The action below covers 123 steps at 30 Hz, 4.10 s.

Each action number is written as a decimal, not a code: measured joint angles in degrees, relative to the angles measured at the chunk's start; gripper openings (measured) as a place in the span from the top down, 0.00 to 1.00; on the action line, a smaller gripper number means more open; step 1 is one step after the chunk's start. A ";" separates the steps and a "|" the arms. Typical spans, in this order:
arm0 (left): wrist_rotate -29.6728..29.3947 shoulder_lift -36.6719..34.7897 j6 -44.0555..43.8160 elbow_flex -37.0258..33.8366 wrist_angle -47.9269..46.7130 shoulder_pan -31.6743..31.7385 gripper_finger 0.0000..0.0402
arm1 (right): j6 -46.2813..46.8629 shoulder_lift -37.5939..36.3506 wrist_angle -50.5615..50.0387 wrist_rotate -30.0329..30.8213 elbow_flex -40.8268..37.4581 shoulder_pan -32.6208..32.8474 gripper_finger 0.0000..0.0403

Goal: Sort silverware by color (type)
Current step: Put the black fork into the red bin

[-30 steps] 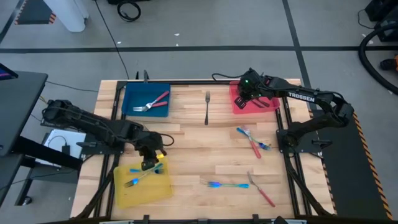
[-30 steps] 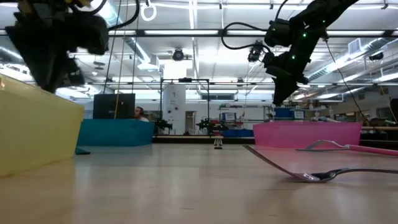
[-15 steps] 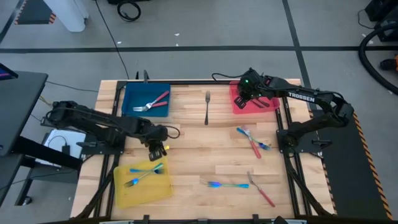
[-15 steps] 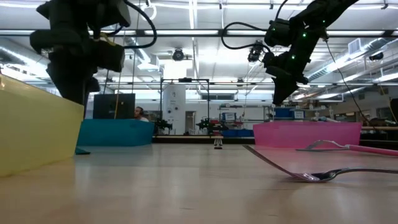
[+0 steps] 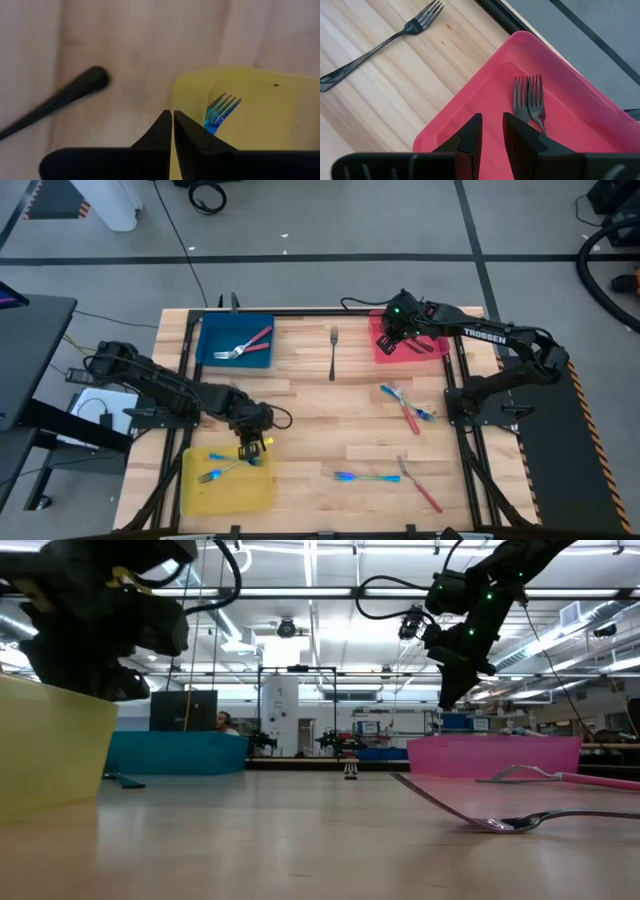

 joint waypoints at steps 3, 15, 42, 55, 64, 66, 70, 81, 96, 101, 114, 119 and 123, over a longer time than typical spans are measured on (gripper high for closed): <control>0.11 0.00 -1.21 0.00 1.14 -2.99 0.96 | 0.00 0.00 0.02 0.00 0.00 0.00 0.79; -4.47 -0.24 3.72 0.00 1.08 2.86 0.96 | 1.53 0.00 1.73 -1.44 0.00 0.00 0.79; -8.11 0.02 15.93 0.04 35.06 27.68 0.74 | 3.28 0.00 6.55 -3.80 0.00 12.92 0.79; -13.78 3.45 9.38 2.85 53.29 36.37 0.74 | 6.16 0.00 9.22 6.43 0.00 12.92 0.79; -13.18 18.22 12.30 23.15 39.51 38.28 0.74 | 6.49 0.00 10.36 6.36 0.00 12.85 0.79; -13.04 21.58 12.10 27.33 33.98 38.48 0.74 | 7.44 0.00 10.36 6.84 0.00 12.85 0.79; -7.32 28.59 6.23 33.86 28.11 39.82 0.74 | 10.65 0.00 10.31 10.95 0.00 12.85 0.79; -3.21 39.20 2.93 40.87 26.35 41.04 0.74 | 12.04 0.00 8.83 17.31 0.00 12.83 0.79; -11.03 41.11 0.72 40.63 24.21 39.92 0.74 | 12.68 0.00 9.36 19.67 0.00 12.48 0.79; -10.45 41.11 0.31 40.63 18.84 39.85 0.74 | 12.66 0.00 9.46 19.42 0.00 12.48 0.79; -0.75 40.71 6.76 48.59 4.14 39.83 0.74 | 12.12 0.00 8.19 19.25 0.00 12.48 0.79; -1.68 40.30 13.11 56.65 -4.87 39.97 0.74 | 12.04 0.00 6.86 19.23 0.00 12.48 0.79; -1.81 40.35 17.43 61.01 -17.15 40.29 0.74 | 12.71 0.00 5.71 17.93 0.00 12.48 0.79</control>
